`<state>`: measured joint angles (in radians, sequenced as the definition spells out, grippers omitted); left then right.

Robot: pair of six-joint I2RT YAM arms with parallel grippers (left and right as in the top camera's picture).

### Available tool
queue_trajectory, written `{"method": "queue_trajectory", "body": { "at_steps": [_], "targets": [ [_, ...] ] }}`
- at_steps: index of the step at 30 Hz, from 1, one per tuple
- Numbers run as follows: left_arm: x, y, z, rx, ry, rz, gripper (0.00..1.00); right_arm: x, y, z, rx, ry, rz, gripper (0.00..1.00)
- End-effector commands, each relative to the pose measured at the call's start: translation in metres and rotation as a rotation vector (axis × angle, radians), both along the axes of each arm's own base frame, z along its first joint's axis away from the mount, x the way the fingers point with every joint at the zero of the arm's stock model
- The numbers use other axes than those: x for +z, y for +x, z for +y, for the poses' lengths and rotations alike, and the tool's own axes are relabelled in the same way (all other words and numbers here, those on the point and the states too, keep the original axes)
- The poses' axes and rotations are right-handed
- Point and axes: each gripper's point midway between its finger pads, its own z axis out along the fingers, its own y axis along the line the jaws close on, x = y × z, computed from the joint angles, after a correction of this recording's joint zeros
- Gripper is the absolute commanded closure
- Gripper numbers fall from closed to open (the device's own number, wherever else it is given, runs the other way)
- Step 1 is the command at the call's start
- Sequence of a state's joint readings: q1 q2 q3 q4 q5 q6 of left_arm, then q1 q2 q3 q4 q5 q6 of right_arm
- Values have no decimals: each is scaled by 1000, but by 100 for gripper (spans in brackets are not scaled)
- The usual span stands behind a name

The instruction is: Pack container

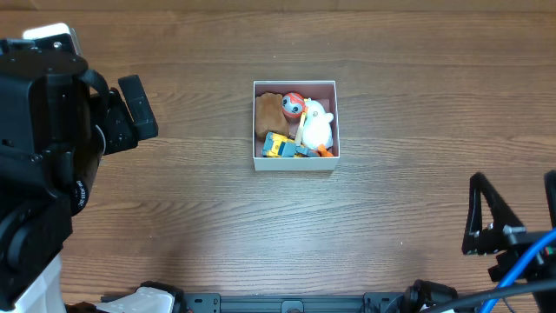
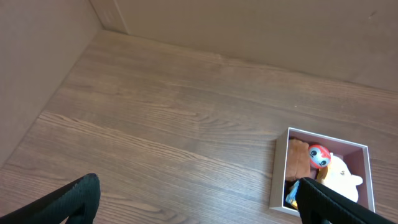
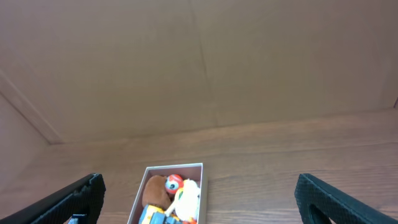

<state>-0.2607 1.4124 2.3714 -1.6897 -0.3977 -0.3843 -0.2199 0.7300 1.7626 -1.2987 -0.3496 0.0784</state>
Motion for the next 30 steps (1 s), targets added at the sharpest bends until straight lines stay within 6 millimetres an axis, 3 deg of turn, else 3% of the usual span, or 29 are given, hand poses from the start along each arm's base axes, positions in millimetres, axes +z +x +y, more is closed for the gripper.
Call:
{"method": "queue_trajectory", "body": {
  "at_steps": [1, 11, 17, 30],
  "targets": [
    [-1, 1, 4, 7, 31, 7, 0, -5, 4, 0, 9, -1, 25, 0],
    [-1, 2, 4, 7, 32, 11, 0, -12, 1, 3, 22, 18, 58, 0],
    [-1, 2, 4, 7, 32, 10, 0, -17, 2, -7, -40, 5, 78, 0],
    [-1, 2, 4, 7, 32, 10, 0, -43, 0, -9, -54, 15, 151, 0]
  ]
}}
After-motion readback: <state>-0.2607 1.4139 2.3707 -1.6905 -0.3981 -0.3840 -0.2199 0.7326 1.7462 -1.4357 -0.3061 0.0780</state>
